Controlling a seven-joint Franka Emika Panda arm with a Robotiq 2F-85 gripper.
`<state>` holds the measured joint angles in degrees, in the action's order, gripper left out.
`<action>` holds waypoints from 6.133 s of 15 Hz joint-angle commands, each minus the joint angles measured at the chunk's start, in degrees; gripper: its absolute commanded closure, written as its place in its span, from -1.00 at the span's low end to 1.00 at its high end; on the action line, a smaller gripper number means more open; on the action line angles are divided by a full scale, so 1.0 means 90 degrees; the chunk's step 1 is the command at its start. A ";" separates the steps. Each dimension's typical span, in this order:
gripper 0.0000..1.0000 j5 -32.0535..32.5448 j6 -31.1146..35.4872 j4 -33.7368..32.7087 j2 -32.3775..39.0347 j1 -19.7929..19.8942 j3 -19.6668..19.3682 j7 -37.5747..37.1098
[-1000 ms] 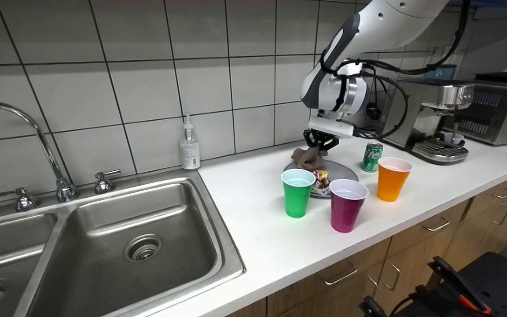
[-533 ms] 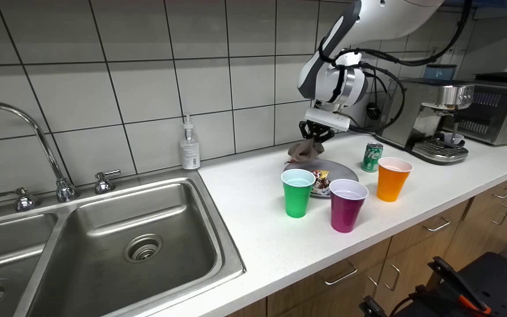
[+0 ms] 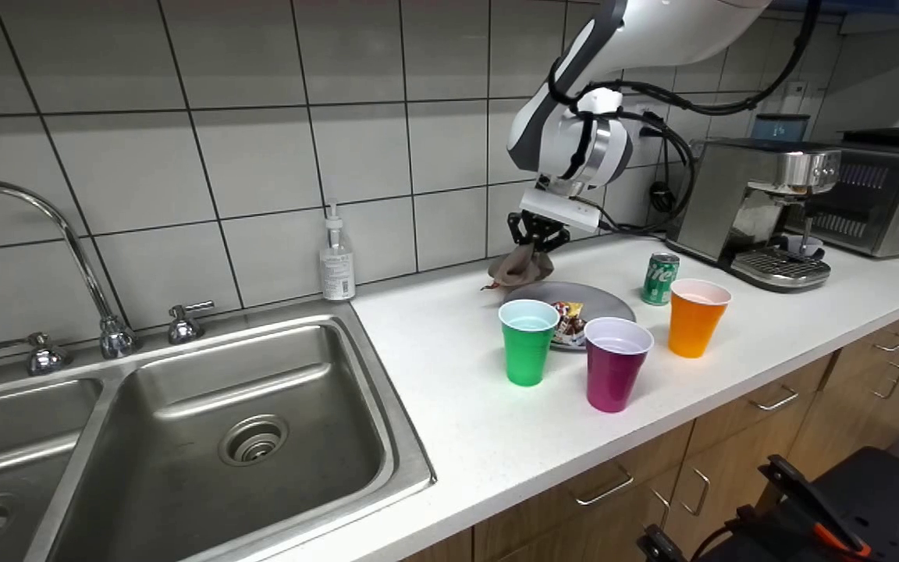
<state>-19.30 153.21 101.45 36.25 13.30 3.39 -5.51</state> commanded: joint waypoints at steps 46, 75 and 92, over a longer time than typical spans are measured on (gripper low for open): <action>-1.00 0.0306 0.0023 0.1932 -0.1413 -0.0422 -0.0089 0.1052; -1.00 0.1273 0.0052 0.2522 -0.1240 -0.0801 -0.0727 0.0662; -0.85 0.1401 0.0095 0.2567 -0.1147 -0.0880 -0.0800 0.0620</action>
<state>-8.27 153.74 124.10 26.37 6.03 -3.14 2.07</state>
